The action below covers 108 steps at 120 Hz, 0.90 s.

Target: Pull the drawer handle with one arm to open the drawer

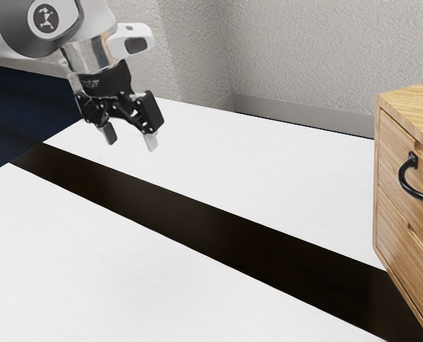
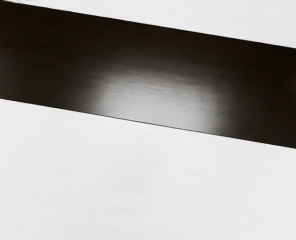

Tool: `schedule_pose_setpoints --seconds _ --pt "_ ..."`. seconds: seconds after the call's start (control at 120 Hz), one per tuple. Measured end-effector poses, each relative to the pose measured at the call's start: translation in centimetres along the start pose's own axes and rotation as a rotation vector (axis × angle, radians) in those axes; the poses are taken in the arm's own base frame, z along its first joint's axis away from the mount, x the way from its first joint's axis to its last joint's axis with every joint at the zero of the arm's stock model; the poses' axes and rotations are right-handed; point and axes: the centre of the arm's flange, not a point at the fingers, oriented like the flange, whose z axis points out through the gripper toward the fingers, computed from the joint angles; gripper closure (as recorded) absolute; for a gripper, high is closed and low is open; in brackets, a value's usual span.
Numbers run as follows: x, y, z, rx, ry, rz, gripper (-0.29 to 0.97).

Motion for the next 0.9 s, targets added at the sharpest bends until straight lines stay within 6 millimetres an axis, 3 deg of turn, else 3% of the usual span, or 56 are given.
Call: schedule_pose_setpoints --seconds 0.283,0.317,0.392,0.433,0.475,0.558,0.625,0.767,0.858,0.9 --pt "0.0 2.2 -0.3 -0.007 0.020 0.031 0.00" --pt "-0.3 2.2 -1.2 -0.015 0.035 0.029 0.00" --pt "-1.9 1.9 -7.0 -0.037 0.128 -0.003 0.00" --pt "-2.8 1.8 -9.0 -0.054 0.157 -0.046 0.00" --pt "-2.9 1.8 -9.5 -0.063 0.172 -0.102 0.00" --pt "-1.3 2.5 -8.4 -0.079 0.181 -0.238 0.00" --pt "0.0 5.9 -7.3 -0.104 0.190 -0.292 0.00" --pt "-1.0 18.2 -6.2 -0.190 0.218 -0.277 0.00" --pt "-0.9 20.8 -5.6 -0.230 0.236 -0.343 0.00" --pt "-0.5 21.5 -4.1 -0.234 0.226 -0.378 0.00"
